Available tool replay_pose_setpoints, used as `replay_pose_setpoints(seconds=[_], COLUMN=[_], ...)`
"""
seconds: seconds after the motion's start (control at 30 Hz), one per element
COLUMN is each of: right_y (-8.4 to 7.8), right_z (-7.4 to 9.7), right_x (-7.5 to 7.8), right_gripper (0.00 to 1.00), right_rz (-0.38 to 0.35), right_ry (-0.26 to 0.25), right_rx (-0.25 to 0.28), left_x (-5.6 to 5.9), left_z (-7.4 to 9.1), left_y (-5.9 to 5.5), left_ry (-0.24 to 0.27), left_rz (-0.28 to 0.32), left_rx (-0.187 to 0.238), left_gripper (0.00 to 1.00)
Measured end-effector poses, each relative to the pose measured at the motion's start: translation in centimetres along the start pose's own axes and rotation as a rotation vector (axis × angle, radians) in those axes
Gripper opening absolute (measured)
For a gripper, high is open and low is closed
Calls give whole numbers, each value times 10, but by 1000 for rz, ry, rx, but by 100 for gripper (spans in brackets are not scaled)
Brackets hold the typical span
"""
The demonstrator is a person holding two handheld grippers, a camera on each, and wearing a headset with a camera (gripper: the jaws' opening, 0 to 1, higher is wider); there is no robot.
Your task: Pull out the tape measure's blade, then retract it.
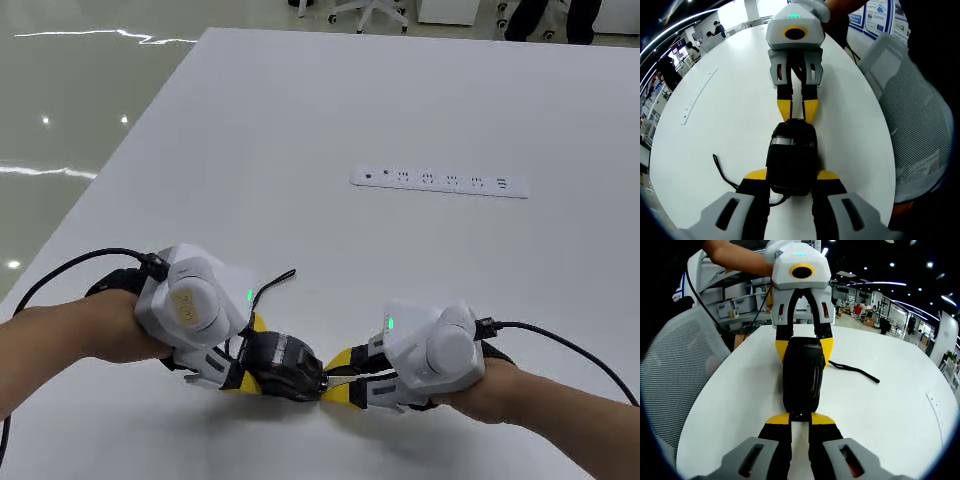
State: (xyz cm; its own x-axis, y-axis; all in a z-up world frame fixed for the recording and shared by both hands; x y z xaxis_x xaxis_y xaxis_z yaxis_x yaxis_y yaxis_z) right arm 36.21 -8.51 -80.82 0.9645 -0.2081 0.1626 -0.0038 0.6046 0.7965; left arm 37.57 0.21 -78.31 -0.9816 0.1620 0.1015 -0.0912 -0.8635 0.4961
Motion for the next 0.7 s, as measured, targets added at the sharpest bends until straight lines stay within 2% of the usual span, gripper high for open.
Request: replay_pose_setpoints(seconds=[0.7], right_y=[-2], right_z=[6], right_x=[3], right_gripper=[10], right_rz=[-9], right_ry=[10], right_rx=[-10], left_x=[0], left_z=[1], left_y=[-2], left_ry=[0], left_rz=[6], left_rx=[-12], left_gripper=[26])
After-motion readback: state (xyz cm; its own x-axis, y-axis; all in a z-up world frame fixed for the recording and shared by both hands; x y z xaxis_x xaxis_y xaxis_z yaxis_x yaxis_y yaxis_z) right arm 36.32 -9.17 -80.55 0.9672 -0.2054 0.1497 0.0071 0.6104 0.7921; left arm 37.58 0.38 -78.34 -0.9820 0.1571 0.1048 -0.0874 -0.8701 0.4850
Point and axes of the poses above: the centre of the closed fingertips' face, and the gripper's own axes: z roughly backward along the fingers, x roughly to its right, y roughly out of its top, the point moved 3 cm from there along z, roughly backward along the fingers, and after that the axes turned 12 degrees about -y, right-handed, at the moved point
